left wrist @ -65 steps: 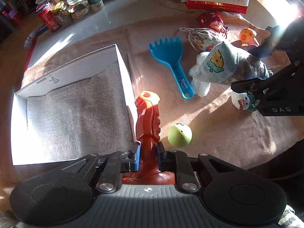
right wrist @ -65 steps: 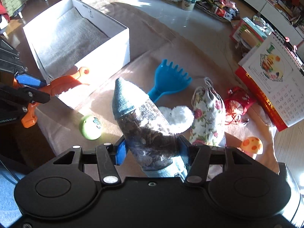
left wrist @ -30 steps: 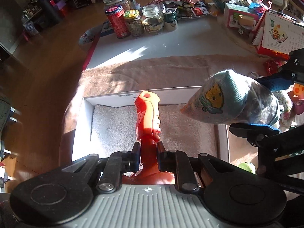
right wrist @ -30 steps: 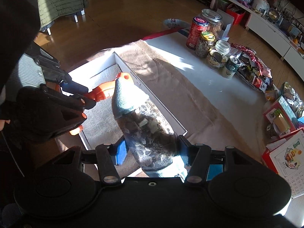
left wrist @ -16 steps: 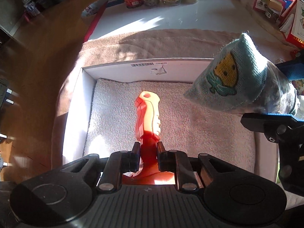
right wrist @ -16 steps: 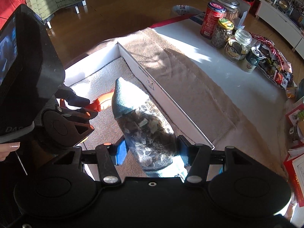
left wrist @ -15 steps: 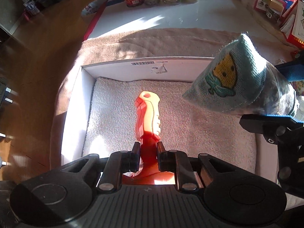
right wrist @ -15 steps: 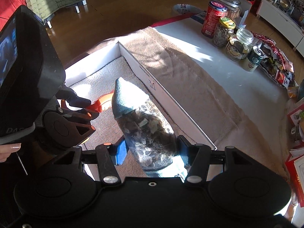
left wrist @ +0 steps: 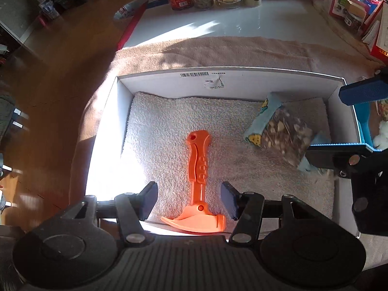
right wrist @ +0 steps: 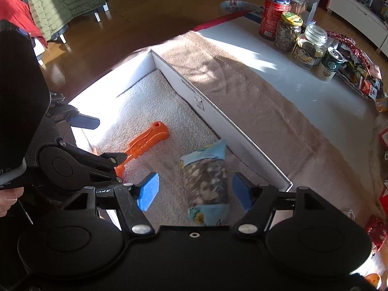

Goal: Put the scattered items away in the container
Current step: 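Open both grippers to drop the hammer and seed bag into the box, then grasp the green ball with the left gripper while the right grasps the green plush, then carry the green ball and green plush over the white box with both grippers, then open both grippers to drop the ball and plush into the box, then grasp the blue rake handle with the left gripper while the right grasps the purple ball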

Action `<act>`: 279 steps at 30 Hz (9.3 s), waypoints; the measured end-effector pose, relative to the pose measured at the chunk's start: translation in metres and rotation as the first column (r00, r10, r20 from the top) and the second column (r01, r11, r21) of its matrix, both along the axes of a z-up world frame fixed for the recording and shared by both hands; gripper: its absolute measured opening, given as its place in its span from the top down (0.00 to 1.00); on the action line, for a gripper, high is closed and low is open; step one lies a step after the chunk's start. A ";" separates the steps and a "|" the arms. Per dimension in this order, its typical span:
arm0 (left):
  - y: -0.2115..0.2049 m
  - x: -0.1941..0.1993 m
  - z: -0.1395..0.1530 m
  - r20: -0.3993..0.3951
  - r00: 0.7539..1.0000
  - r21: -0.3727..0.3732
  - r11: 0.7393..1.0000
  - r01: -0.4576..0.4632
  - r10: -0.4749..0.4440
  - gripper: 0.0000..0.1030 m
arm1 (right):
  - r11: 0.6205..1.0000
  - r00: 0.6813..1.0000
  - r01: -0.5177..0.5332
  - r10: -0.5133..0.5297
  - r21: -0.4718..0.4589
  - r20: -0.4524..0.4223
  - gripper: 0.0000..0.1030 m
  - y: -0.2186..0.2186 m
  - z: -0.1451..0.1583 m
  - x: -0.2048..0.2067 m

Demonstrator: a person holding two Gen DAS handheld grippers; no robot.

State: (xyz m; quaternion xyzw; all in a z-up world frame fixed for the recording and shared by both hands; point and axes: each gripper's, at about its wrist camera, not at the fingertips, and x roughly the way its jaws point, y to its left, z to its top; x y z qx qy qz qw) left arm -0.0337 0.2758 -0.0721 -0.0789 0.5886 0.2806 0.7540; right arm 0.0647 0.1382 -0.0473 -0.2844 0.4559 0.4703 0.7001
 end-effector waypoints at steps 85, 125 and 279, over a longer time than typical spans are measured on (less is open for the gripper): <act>-0.240 0.095 -0.101 -0.016 0.945 -0.230 0.921 0.314 -0.326 0.52 | 0.855 0.842 0.510 -0.519 -0.094 -0.146 0.50 -0.316 -0.096 0.053; -0.249 0.089 -0.071 -0.011 0.940 -0.201 0.922 0.332 -0.341 0.52 | 0.862 0.843 0.503 -0.506 -0.065 -0.181 0.45 -0.310 -0.087 0.046; -0.183 0.239 -0.125 0.015 0.994 -0.261 0.959 0.110 -0.110 0.76 | 0.725 0.705 0.683 -0.686 -0.091 -0.180 0.51 -0.361 -0.125 0.174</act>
